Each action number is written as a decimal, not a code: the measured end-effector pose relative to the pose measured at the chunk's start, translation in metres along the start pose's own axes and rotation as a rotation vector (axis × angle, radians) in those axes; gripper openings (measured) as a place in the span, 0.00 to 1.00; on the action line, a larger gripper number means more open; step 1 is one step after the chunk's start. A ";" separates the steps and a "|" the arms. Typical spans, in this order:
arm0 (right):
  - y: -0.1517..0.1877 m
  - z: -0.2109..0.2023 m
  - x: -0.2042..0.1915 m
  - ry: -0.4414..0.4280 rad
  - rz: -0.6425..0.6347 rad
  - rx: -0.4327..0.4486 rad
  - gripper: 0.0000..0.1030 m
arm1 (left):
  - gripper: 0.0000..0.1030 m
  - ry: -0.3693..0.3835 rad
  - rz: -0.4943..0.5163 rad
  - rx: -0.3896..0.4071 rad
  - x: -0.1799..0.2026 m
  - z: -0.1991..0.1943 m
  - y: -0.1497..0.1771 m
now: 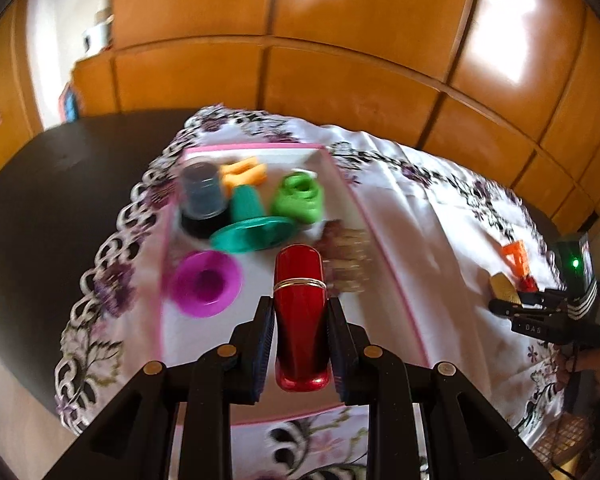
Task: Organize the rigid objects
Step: 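Lower the red cylinder into the tray and open the left tool, then carry the yellow oval into the tray with the right tool and release, then move the left tool to the orange block while the right tool moves to the red puzzle piece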
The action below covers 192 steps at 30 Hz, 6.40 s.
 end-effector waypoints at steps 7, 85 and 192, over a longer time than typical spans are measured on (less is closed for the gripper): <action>-0.001 0.000 0.000 0.001 -0.001 0.000 0.43 | 0.25 0.001 -0.059 -0.013 -0.038 -0.015 0.007; -0.072 0.020 -0.261 -0.335 -0.139 0.089 0.43 | 0.64 -0.212 -0.075 0.088 -0.081 -0.037 0.011; -0.012 -0.095 0.206 0.269 0.834 0.390 0.45 | 0.58 0.388 0.405 -0.167 0.298 0.109 0.002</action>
Point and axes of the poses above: each gripper's, at about its wrist camera, not at the fingertips, and z roughly the way its jaws point, x to its right, y to its underside, the point moved 5 cm from there along z, roughly the way its jaws point, and after that the axes turned 15 degrees about x, right-handed, at the moved point
